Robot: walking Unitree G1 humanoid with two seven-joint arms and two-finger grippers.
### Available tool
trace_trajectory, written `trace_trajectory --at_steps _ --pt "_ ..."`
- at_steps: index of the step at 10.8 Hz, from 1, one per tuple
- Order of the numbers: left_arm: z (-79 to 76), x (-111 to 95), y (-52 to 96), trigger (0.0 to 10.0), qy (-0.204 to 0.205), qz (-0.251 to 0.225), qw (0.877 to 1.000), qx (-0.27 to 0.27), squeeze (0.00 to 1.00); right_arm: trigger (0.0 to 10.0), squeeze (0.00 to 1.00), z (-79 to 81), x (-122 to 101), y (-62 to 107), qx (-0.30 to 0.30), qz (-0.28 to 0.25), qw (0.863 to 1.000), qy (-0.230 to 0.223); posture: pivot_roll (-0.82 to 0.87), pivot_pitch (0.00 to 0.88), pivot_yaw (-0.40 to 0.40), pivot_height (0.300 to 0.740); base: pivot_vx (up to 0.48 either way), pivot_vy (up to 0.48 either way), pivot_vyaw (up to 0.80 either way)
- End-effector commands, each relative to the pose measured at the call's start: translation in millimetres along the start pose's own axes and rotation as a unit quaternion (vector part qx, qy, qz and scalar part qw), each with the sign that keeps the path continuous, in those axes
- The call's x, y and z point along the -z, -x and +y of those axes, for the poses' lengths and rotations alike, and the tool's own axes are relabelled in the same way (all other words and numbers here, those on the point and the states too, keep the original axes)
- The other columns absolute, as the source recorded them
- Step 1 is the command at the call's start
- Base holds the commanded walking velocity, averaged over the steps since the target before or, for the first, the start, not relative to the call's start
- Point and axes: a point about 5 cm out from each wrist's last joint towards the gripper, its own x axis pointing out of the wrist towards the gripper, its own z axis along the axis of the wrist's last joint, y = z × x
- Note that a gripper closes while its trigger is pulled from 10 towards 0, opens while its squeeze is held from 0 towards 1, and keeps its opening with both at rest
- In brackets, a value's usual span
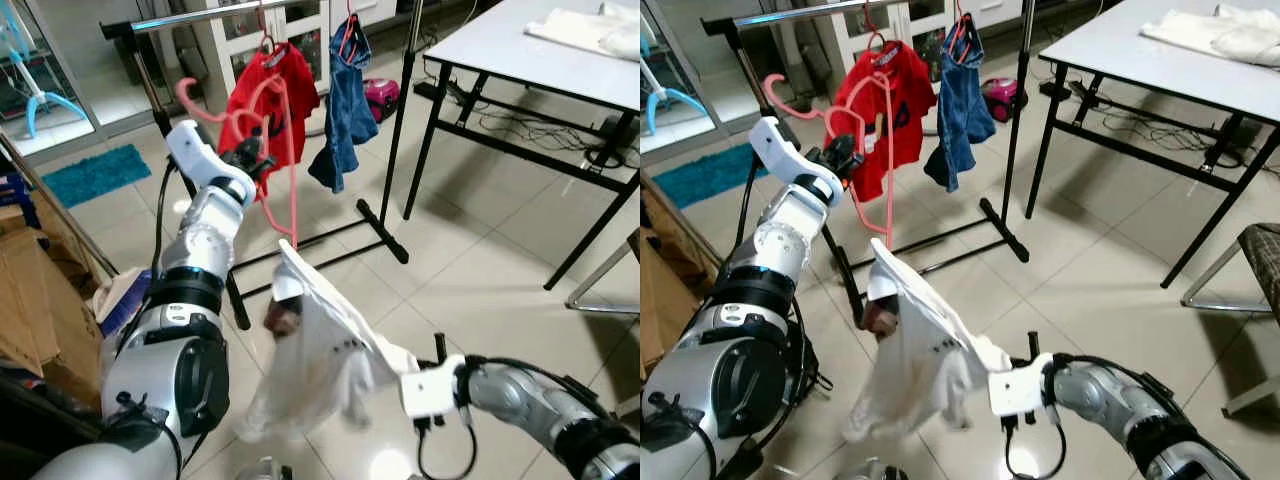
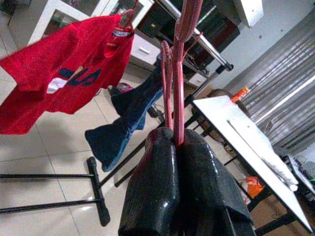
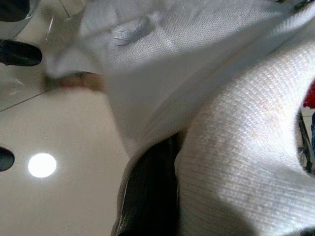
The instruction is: Hang hanger
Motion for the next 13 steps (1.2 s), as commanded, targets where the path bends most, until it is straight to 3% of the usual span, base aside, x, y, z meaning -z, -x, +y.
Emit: trace_trajectory --at_steps 1,2,3,4,6,7,9,11,12,13 --pt "-6.6 -13.6 -2.1 10.0 -0.029 -0.030 0.999 0.015 0.00 0.0 0.00 11.7 9.5 5.3 -0.014 0.019 0.999 -0.021 -0.03 0.000 0.075 0.740 0.000 0.000 0.00" --pt "-7.6 -9.0 -1.4 10.0 -0.047 -0.026 0.998 0.018 0.00 0.0 0.00 -2.1 5.6 1.4 0.046 -0.002 0.993 -0.104 -0.04 0.000 0.076 0.740 0.000 0.000 0.00" --pt "-10.3 -5.2 -0.6 10.0 -0.093 -0.024 0.995 0.024 0.00 0.0 0.00 -24.3 -3.1 -4.3 0.126 -0.049 0.965 -0.225 -0.03 0.000 0.076 0.740 0.000 0.000 0.00" --pt "-19.0 6.0 2.0 10.0 -0.186 -0.017 0.981 0.049 0.00 0.0 0.00 -61.3 -25.4 -10.9 0.209 -0.137 0.912 -0.325 -0.03 0.000 0.078 0.740 0.000 0.000 0.00" --pt "-25.6 29.8 7.8 10.0 -0.224 0.016 0.972 0.077 0.00 0.0 0.00 -117.9 -73.6 -7.5 0.269 -0.272 0.853 -0.356 -0.03 0.000 0.079 0.740 0.000 0.000 0.00" --pt "-25.1 36.9 9.6 10.0 -0.230 0.027 0.970 0.079 0.00 0.0 0.00 -130.3 -89.2 -3.7 0.266 -0.314 0.838 -0.357 -0.03 0.000 0.079 0.740 0.000 0.000 0.00" --pt "-19.4 43.9 10.3 10.0 -0.238 0.038 0.968 0.064 0.00 0.0 0.00 -142.3 -119.0 2.1 0.193 -0.396 0.831 -0.339 -0.03 0.000 0.078 0.740 0.000 0.000 0.00" --pt "-16.7 39.7 8.7 10.0 -0.238 0.034 0.969 0.053 0.00 0.0 0.00 -148.1 -138.3 12.2 0.145 -0.433 0.830 -0.321 -0.03 0.000 0.076 0.740 0.000 0.000 0.00" --pt "-16.1 38.1 8.6 10.0 -0.241 0.030 0.969 0.050 0.00 0.0 0.00 -158.9 -149.7 25.7 0.143 -0.464 0.814 -0.318 -0.02 0.000 0.075 0.740 0.000 0.000 0.00" --pt "-14.4 38.7 9.5 10.0 -0.240 0.030 0.969 0.047 0.00 0.0 0.00 -179.2 -166.0 50.1 0.151 -0.514 0.785 -0.312 -0.02 0.000 0.075 0.740 0.000 0.000 0.00"
